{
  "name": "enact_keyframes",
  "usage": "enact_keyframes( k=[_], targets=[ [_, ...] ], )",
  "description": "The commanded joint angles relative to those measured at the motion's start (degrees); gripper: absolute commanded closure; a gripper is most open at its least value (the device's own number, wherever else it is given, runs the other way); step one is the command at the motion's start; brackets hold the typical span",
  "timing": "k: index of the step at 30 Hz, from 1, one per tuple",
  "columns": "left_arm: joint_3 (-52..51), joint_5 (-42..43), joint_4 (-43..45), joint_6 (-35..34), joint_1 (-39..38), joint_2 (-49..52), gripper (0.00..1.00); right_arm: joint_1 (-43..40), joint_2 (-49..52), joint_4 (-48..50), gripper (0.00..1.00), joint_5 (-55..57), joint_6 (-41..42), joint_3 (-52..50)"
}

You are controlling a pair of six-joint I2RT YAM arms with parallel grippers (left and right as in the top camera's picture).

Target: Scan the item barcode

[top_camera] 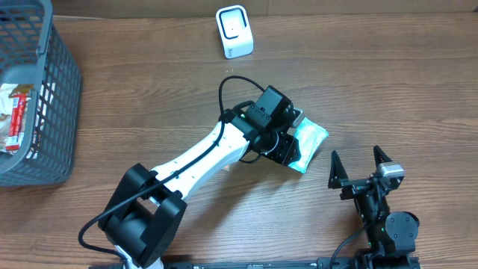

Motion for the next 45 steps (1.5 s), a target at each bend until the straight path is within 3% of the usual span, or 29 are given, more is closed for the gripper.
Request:
enact_keyframes(
  k=[1,5,22,28,37,45],
  targets=[
    [0.02,0.81,-0.28,0.09,-0.15,0.68,0.61,-0.04,-0.11,0.17,0.0,0.48,-0.35,-0.61],
    [0.0,1.53,-0.26,0.07,-0.17,0.68,0.69,-0.04,-0.11,0.17,0.0,0.48,-0.35,-0.61],
    [-0.9,1.79,-0.7,0.09,-0.17,0.7,0.67,-0.04,-0.11,0.17,0.0,0.48,-0.35,-0.61],
    [-2.6,1.7,0.52,0.09,-0.17,0.7,0.62,-0.04,-0.11,0.17,0.0,0.48,-0.35,-0.61],
    [-2.97,2.32,0.76,0.09,-0.07,0.7,0.96,-0.04,-0.11,0.17,0.0,0.48,-0.35,-0.61],
    [-2.69,8.02,1.53,0.59,0.76,0.2,0.96,-0.04,-0.11,0.17,0.0,0.48,-0.37,-0.61]
  ],
)
